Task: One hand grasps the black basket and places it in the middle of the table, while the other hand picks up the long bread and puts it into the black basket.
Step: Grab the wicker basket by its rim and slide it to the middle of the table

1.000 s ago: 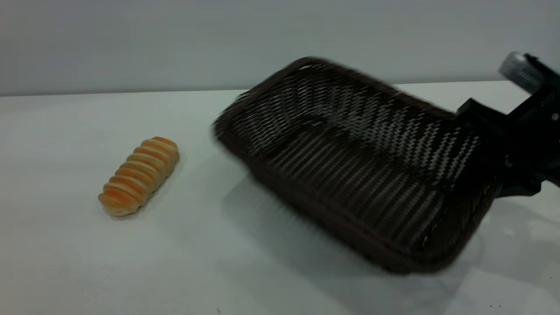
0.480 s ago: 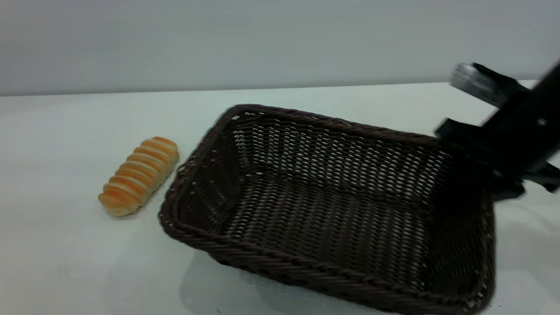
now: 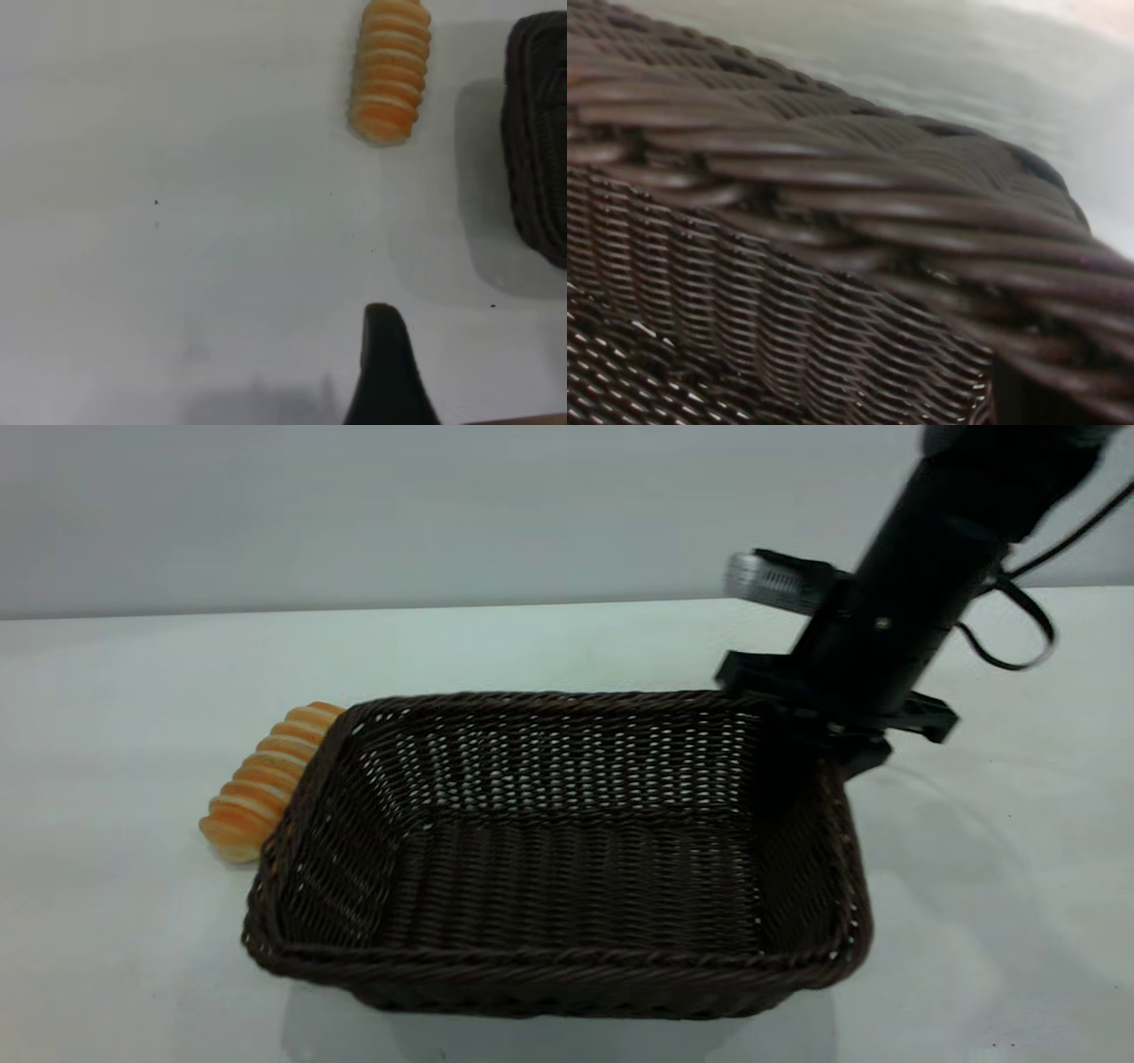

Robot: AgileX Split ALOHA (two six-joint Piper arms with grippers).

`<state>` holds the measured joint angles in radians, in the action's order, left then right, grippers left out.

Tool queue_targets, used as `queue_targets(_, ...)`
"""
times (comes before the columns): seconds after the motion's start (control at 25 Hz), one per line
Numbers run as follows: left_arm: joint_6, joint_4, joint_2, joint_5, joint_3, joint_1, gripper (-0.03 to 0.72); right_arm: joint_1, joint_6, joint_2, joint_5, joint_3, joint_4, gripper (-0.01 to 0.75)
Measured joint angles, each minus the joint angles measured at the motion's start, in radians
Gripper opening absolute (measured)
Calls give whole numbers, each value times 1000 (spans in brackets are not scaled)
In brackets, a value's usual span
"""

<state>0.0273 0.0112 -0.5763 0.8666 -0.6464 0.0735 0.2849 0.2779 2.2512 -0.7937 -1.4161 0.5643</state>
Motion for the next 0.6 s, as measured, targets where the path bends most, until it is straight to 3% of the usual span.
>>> queue_targets(0.24, 0, 0, 0, 2, 0, 0, 539, 14, -9, 37, -68, -106, -32, 186)
queue_targets(0.6, -1, 0, 0, 2, 0, 0, 539, 13, -24, 38, -139, -191, -102, 504)
